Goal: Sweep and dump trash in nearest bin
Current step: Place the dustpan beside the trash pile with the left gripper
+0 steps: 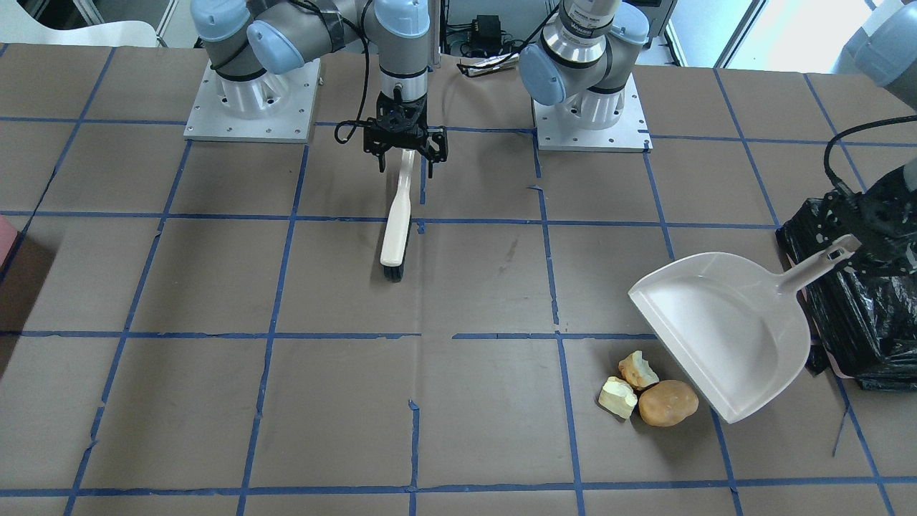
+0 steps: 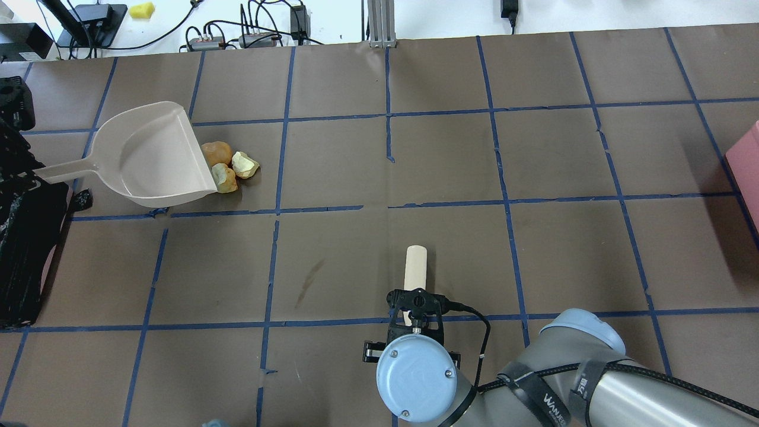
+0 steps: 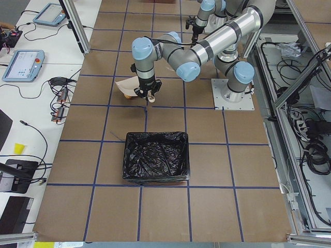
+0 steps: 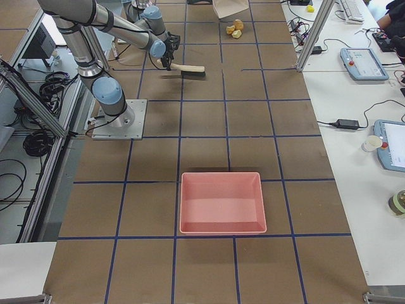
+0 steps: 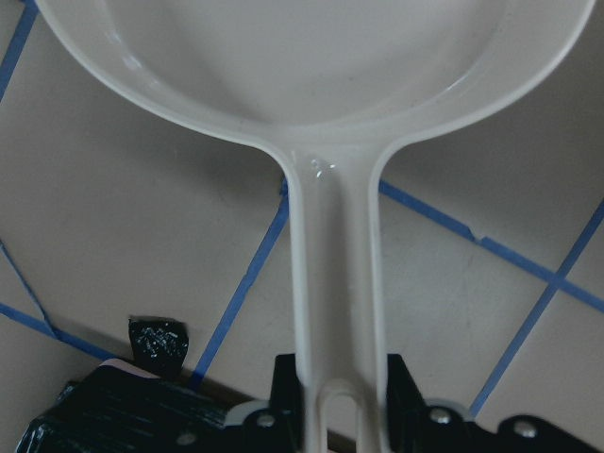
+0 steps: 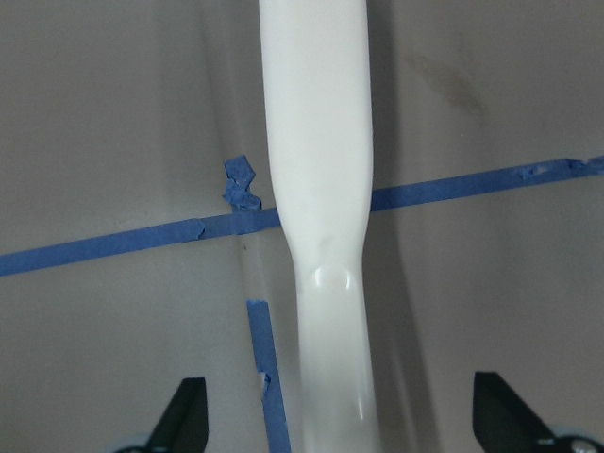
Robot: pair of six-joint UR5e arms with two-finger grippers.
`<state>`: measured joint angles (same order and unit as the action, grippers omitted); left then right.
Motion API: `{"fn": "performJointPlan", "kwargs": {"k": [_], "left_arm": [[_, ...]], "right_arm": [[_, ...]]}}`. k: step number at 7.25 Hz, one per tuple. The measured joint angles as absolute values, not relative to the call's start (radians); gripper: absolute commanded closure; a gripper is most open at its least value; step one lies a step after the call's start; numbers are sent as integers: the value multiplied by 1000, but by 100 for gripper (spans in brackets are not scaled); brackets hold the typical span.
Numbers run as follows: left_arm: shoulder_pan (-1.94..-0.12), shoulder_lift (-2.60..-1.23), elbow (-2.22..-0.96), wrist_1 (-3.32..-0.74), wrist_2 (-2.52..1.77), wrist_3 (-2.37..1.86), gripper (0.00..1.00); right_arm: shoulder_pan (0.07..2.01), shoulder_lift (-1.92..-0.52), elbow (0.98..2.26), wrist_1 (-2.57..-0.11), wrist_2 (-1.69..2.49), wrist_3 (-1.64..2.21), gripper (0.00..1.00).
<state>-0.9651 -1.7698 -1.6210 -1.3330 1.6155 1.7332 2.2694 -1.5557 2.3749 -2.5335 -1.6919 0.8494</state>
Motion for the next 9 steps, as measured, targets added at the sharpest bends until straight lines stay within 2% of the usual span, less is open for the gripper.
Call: {"fn": "performJointPlan", "kwargs": {"k": [2,5,8,9], "left_arm": [[-921,-1901,-1516,-1294,1632,1826,100],[-906,-2008,-1473,-1250,1636,1881,100],[-922,-2032,-1495,-1197,1636,1914,100],[-923,-2036,-1516,-1153,1634,1945,100]], "right_arm": [[2271,-1553,2375,-2538,-1695,862,8],[2270,-1555,2374,-2536,-1691,867,42],[2269,-1555,2376,-2528,-1662,882,85],[2268,-1556,2375,-2527,-1647,888,92]]}}
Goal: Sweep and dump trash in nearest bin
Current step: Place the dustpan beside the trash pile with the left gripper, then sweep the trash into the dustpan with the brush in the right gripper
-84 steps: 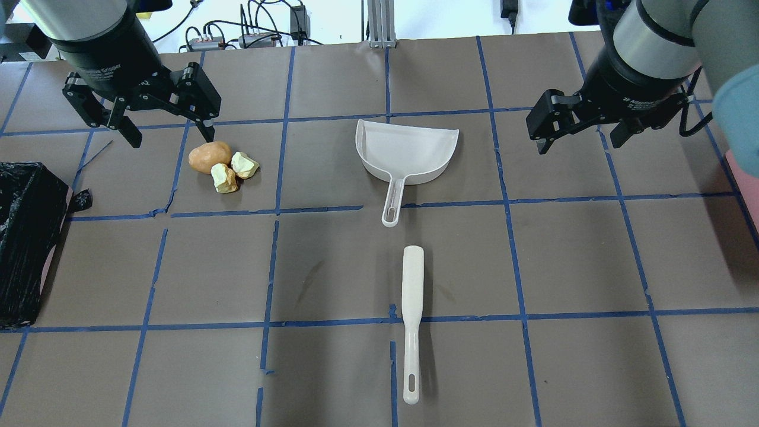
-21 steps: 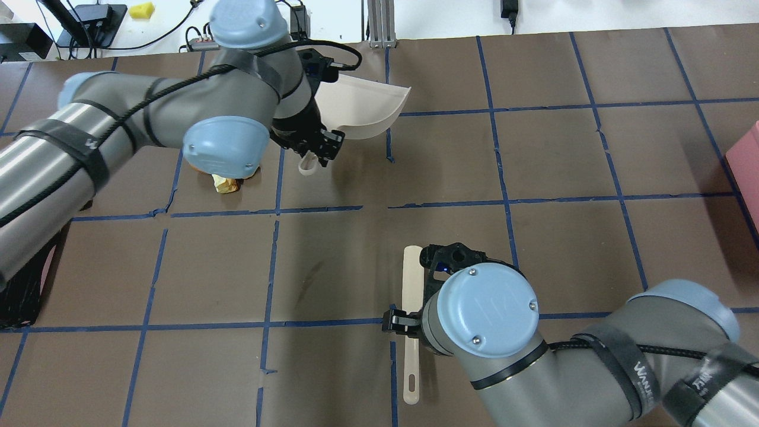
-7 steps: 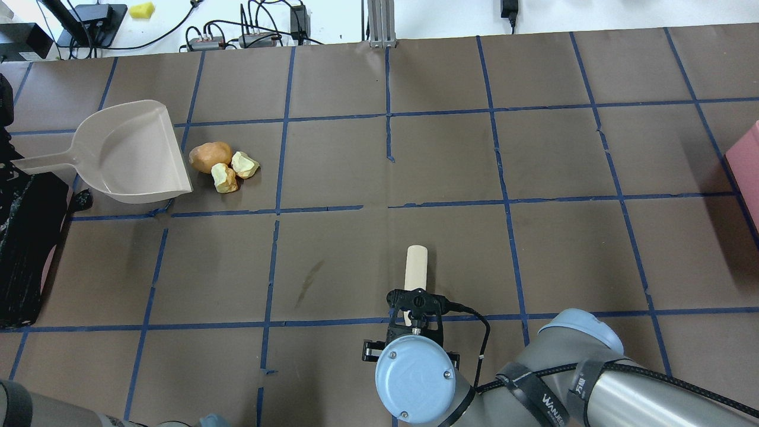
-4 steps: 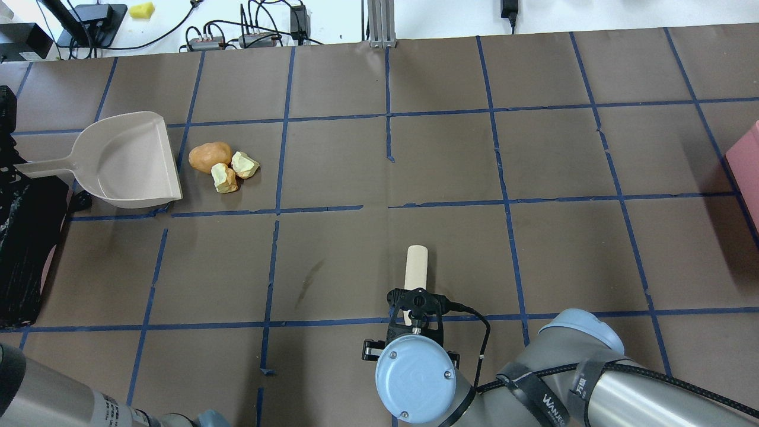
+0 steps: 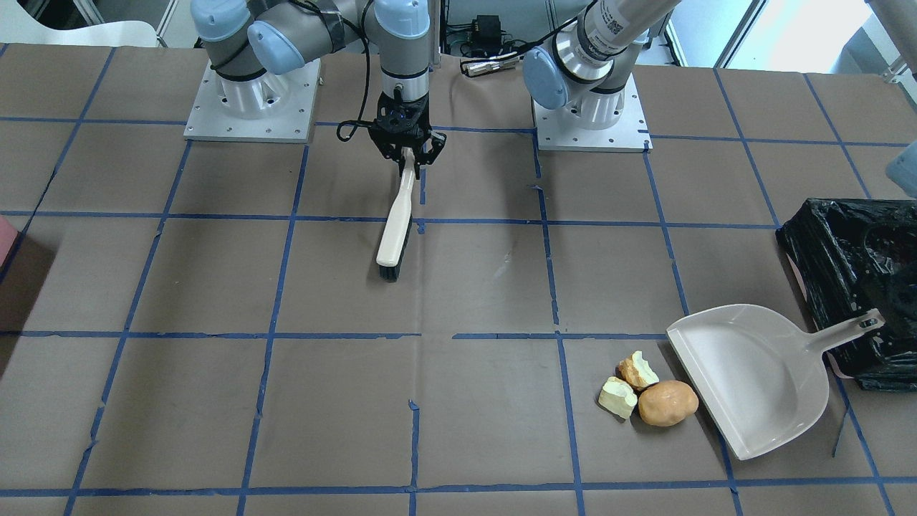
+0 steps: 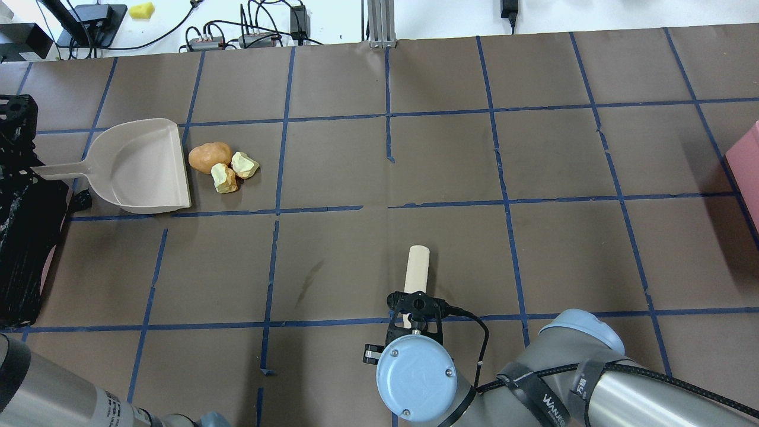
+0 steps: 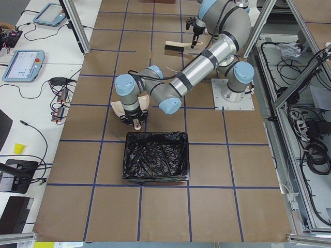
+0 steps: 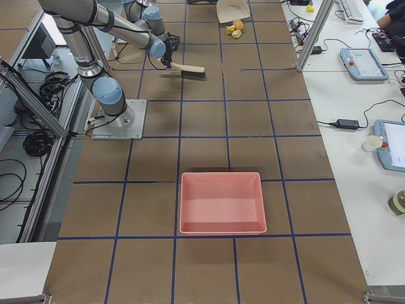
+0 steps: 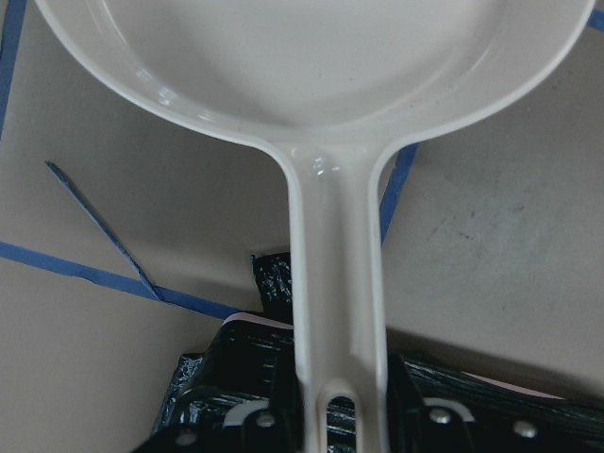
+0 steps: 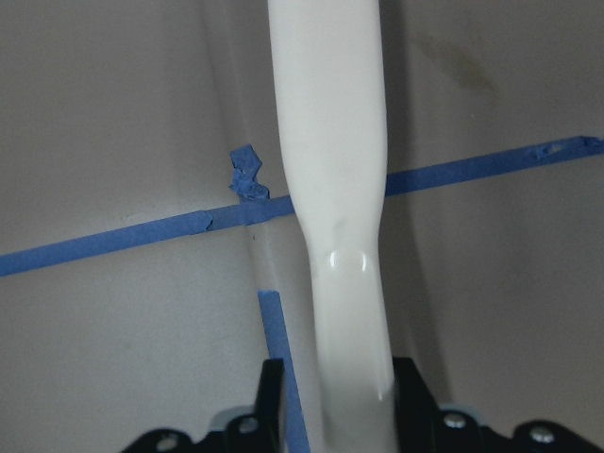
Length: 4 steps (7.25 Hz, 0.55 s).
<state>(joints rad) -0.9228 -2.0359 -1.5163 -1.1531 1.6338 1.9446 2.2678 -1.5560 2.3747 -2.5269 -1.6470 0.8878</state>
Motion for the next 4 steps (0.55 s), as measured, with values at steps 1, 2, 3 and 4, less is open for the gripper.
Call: {"fn": "performJointPlan", "kwargs": {"k": [1,2,3,4], "left_arm": [[-925,-2039,-1534,-1115,1632,1966,100],[-931,-2045,-1543,-1099,1631,1976,100],[-944,-2058,-1545,-1091,1630,1983,100],[-955,-2067,-1543,-1085,1629,1991,100]], "right_arm": [[2265,-1556,2372,-2527,-1639,890,93],[2262,-1557,2363,-2526,-1636,891,93],[2261,-1557,2342,-2515,-1636,887,93],[2261,-1556,2307,-2484,-1639,874,95]]}}
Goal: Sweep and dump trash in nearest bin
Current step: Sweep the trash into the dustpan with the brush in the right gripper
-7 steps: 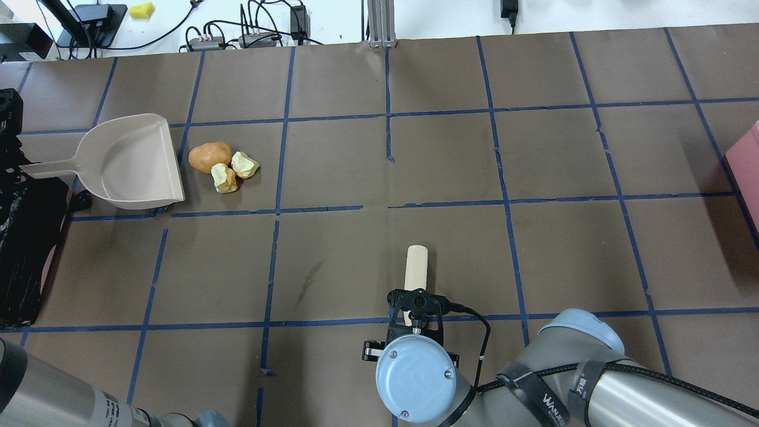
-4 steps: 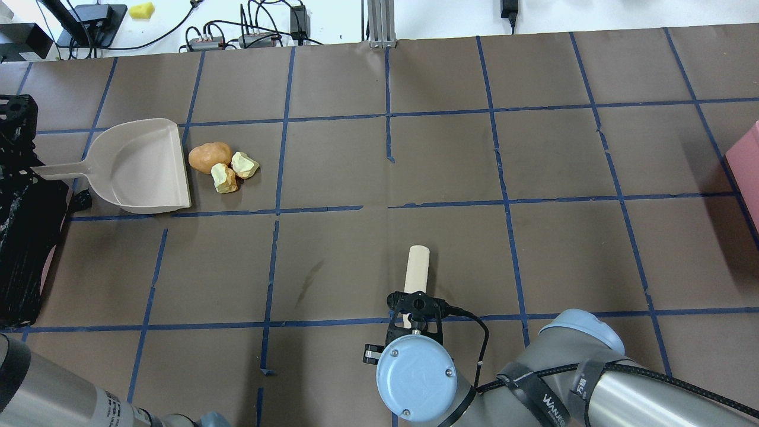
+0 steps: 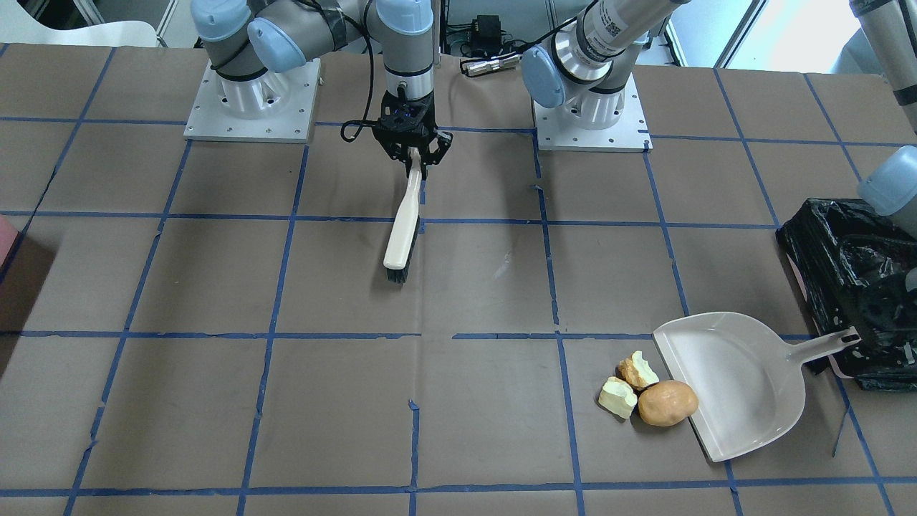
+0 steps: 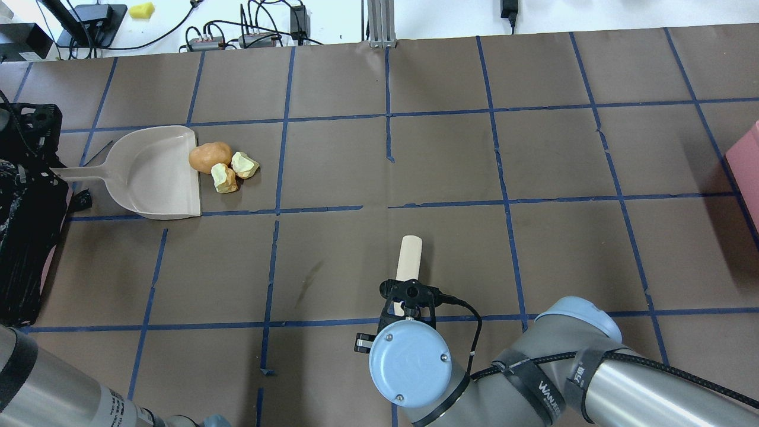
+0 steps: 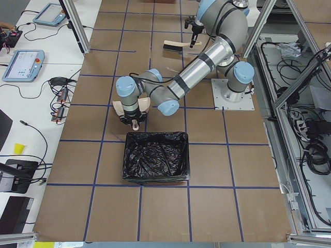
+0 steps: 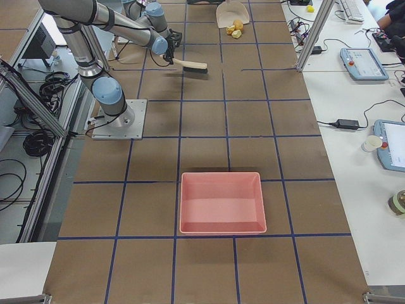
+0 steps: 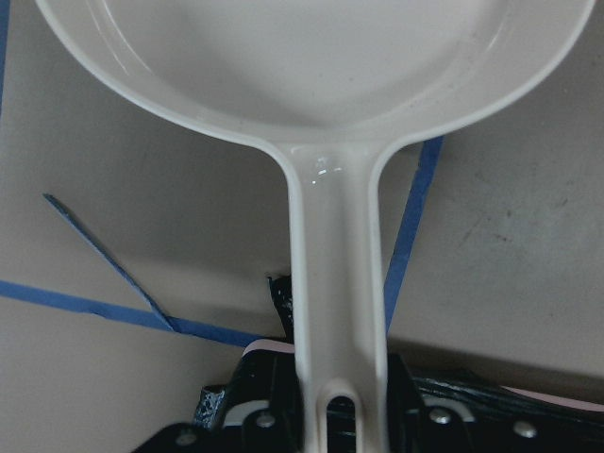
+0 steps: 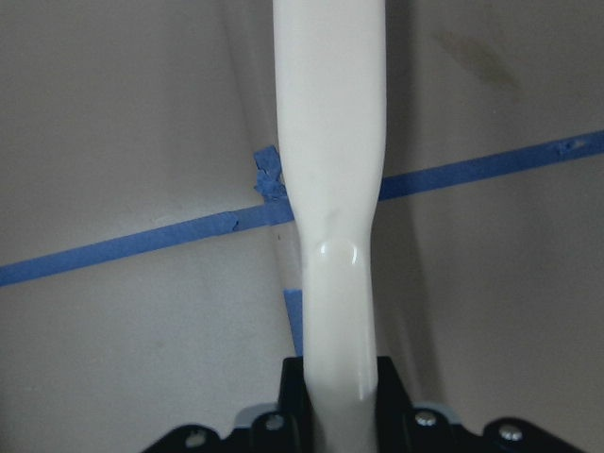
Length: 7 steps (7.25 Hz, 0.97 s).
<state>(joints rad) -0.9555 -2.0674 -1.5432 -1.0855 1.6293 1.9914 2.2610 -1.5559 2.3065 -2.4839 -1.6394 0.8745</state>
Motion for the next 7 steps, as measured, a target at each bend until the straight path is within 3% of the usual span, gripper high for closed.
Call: {"fn": "performJointPlan", "kwargs": {"k": [4,7], "left_arm": [[-967,-2075,-1548,-1090,1595,2058,100],[-968,-2067,-1557,-1091,1591,2096,100]], "right_arm": [[2257,-1517,2040,-2269,-1644,684,94],[2258,-1311,1785,-2175,-1642,620,94]]}}
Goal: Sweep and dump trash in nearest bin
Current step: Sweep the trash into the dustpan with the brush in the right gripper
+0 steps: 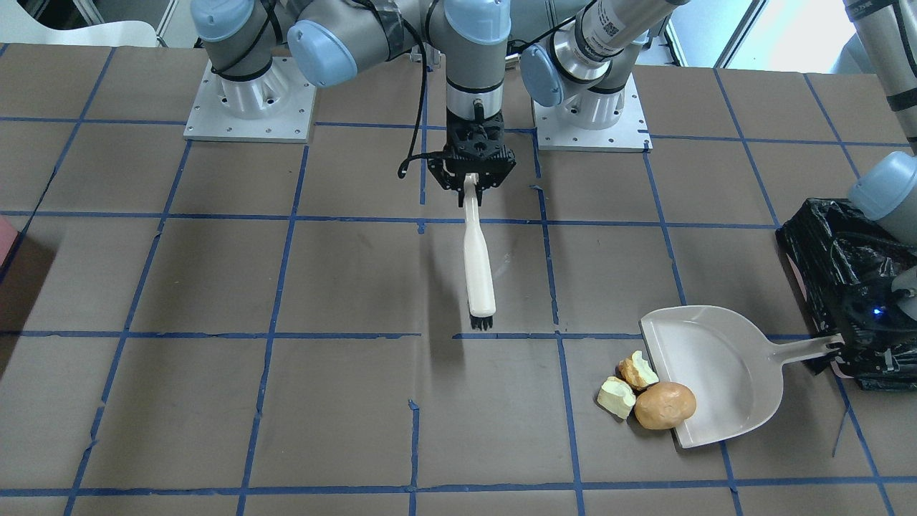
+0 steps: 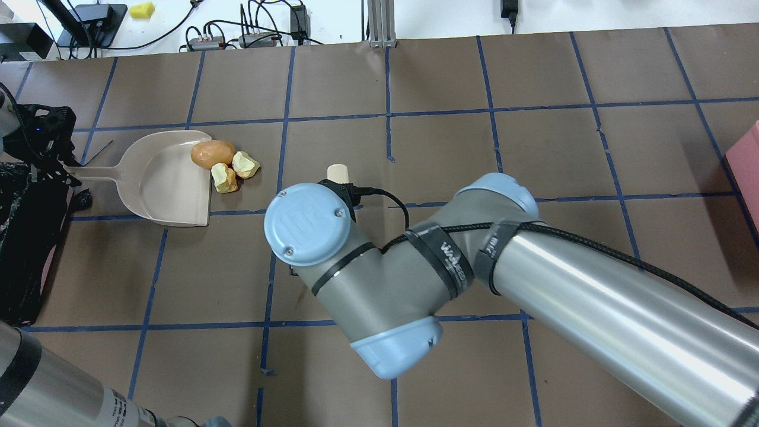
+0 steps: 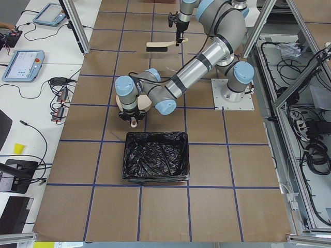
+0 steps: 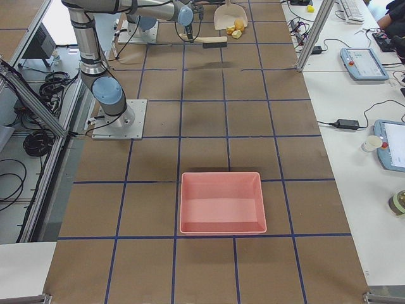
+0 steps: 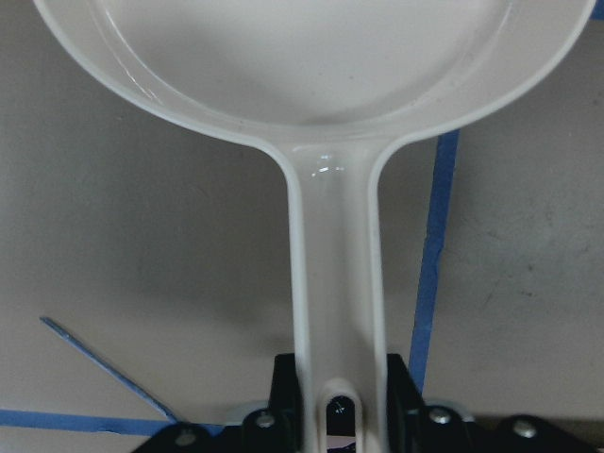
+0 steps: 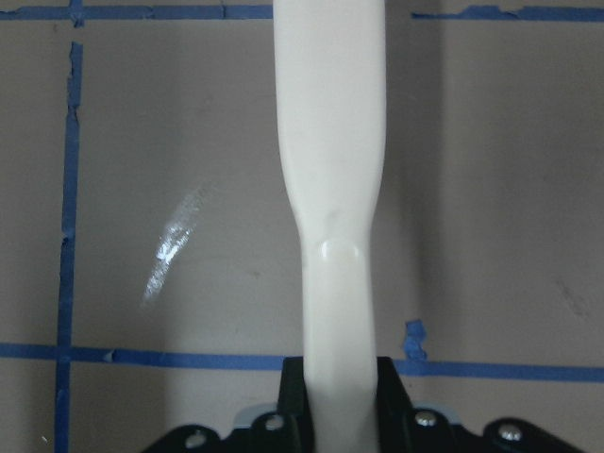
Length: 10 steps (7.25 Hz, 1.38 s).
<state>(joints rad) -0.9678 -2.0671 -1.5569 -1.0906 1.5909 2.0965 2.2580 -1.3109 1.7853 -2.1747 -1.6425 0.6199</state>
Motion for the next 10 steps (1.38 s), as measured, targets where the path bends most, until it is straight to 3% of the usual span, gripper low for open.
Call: {"fn": "performJointPlan", "kwargs": {"k": [3,5,10], "left_arm": [[-967,-2057,-1574,-1087,1591,2101,100],[-966,-2057,-1582,-1082,1591,2101,100],[-966,-2056,-1587,-1075,1591,2100,100]], "right_arm": [[2270,-1092,1437,-1985,-1639,620,92],[2283,-954,1280,-1961,-1641,628,91],[2308,-765,1092,-1984,-1638,623,89]]}}
